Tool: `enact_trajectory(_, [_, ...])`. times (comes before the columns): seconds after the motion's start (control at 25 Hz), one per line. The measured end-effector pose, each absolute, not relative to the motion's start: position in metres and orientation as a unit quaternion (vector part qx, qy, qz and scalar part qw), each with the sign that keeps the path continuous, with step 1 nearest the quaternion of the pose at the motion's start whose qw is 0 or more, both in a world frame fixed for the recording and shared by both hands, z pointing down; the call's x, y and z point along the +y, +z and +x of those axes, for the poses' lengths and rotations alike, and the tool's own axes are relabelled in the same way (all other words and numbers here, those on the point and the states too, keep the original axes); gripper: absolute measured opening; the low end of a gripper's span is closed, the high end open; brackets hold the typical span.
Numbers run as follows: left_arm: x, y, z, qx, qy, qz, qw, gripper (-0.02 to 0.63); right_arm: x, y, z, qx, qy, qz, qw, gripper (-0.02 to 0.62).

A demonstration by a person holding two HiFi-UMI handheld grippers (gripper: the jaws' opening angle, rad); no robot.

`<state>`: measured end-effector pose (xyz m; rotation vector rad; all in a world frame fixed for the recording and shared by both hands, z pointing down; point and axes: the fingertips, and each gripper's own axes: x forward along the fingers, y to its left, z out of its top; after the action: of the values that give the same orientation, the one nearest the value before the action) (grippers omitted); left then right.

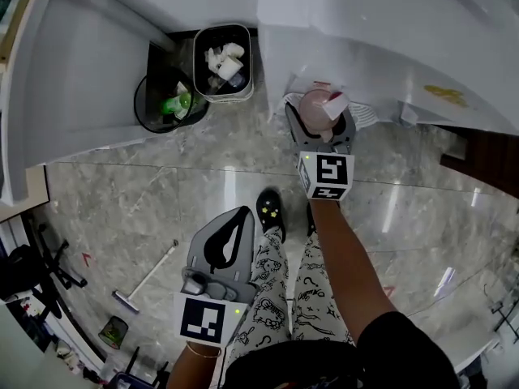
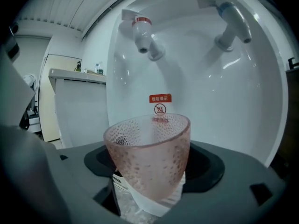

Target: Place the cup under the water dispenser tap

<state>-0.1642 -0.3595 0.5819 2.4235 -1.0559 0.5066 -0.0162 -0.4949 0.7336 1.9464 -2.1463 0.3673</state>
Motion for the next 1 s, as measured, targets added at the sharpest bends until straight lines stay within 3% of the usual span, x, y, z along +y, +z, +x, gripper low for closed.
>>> enact_trajectory(0.24, [-0.363,0.583,-0.168,-0.376,0.179,0.877,0.241,-0.003,-0.5,0.738,-0.016,-0.68,0.153,0.704,0.136,0.373])
enact_trajectory(0.44, [-0.365,0.588,-0.173,-0.375,0.177,0.872,0.258,-0.003,-0.484,0.782,0.005,-0.611,0.269,0.724,0.17,0.371])
enact_trajectory(1.0, [-0.357,0.574,-0.162,-0.357,0.169,0.884,0.25,-0.003,-0.408,0.774,-0.001,-0.653,0.252,0.666,0.256,0.371])
